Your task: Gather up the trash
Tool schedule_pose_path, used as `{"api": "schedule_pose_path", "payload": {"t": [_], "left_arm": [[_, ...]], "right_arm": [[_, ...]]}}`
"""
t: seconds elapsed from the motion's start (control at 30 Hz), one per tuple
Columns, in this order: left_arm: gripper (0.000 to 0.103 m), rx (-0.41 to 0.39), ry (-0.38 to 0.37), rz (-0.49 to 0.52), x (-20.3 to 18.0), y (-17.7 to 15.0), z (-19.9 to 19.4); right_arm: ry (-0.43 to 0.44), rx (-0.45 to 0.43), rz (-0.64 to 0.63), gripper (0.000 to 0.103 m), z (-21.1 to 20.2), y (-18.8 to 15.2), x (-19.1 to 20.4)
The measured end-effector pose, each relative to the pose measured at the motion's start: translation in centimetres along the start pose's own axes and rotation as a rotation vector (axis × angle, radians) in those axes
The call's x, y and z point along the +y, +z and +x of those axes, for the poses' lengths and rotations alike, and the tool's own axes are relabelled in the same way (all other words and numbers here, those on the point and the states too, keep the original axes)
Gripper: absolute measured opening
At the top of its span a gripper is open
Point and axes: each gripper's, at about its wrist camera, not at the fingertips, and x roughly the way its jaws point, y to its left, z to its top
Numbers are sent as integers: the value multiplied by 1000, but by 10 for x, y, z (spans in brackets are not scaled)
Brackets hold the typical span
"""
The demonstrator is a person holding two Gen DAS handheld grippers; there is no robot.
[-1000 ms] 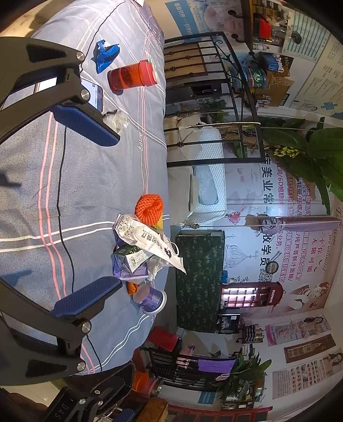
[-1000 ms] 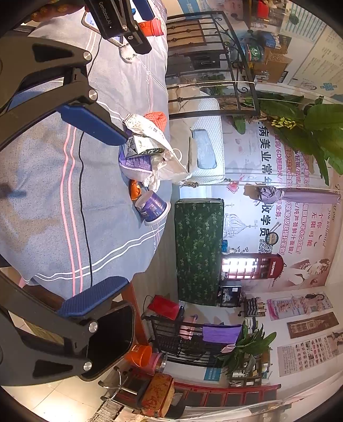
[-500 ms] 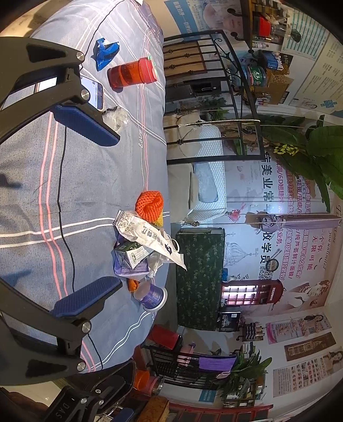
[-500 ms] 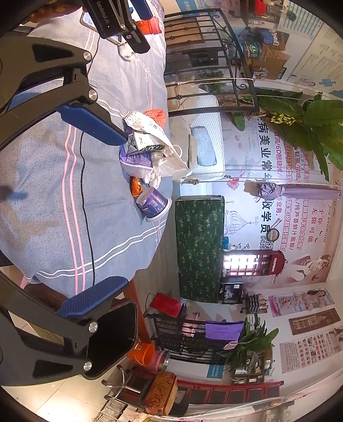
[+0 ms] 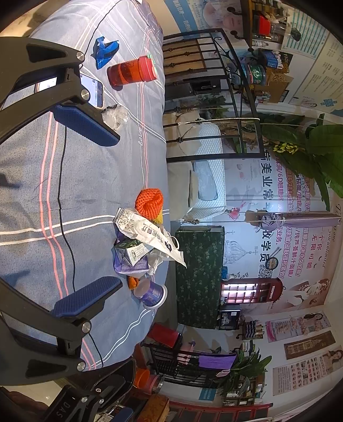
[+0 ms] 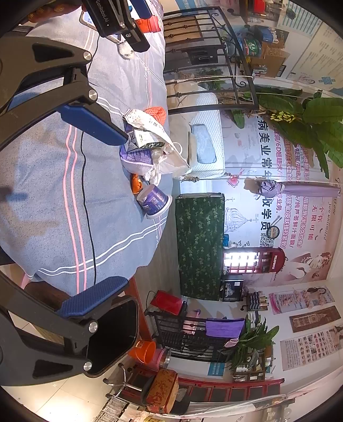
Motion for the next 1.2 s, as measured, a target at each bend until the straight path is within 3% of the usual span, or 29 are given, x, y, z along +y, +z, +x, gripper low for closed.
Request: {"api": "schedule_pose_path", "payload": {"t": [1.2], "left_arm": [[98,22,-20,-8,4,-3,6]], "right_arm": [[-3,18,-2,98,7,-1,3]]}}
